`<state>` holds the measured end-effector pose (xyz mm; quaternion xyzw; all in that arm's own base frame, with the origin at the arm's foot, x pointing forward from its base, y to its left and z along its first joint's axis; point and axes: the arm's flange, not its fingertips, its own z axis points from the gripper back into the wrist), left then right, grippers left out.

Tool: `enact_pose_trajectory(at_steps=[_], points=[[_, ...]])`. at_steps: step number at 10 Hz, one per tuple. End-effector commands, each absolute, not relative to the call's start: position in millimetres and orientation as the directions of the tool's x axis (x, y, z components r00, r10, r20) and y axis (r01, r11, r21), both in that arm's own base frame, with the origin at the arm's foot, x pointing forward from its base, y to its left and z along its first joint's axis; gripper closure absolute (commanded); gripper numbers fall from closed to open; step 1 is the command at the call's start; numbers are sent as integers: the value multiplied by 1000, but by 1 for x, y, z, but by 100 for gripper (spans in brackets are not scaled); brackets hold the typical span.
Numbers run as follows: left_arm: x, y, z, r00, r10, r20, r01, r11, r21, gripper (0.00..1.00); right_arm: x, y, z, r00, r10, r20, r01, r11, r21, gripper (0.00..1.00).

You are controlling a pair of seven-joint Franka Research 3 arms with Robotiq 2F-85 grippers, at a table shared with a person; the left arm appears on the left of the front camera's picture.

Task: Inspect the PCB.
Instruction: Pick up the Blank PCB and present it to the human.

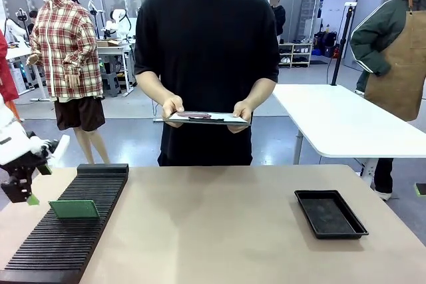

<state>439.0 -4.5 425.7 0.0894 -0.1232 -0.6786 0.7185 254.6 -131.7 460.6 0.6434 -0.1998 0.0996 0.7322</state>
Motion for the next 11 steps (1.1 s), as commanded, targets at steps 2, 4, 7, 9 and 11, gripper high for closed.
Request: enact_pose_trajectory(at_steps=[2, 4, 7, 9, 11], points=[[471, -13, 401, 79, -996, -40, 957, 64, 282, 0, 255, -133, 462, 893, -111, 436, -420, 144, 896, 0], [482, -19, 381, 67, -998, -19, 969, 60, 238, 0, 255, -133, 462, 893, -111, 436, -420, 144, 896, 0], [488, -22, 361, 53, -998, -34, 981, 46, 188, 25, 255, -133, 462, 893, -111, 436, -420, 144, 896, 0], [489, -20, 354, 65, -998, -21, 982, 60, 178, 83, 255, -133, 462, 893, -111, 436, -420, 144, 896, 0], [489, -18, 355, 57, -998, -11, 984, 54, 171, 100, 255, -133, 462, 893, -111, 436, -420, 144, 896, 0]])
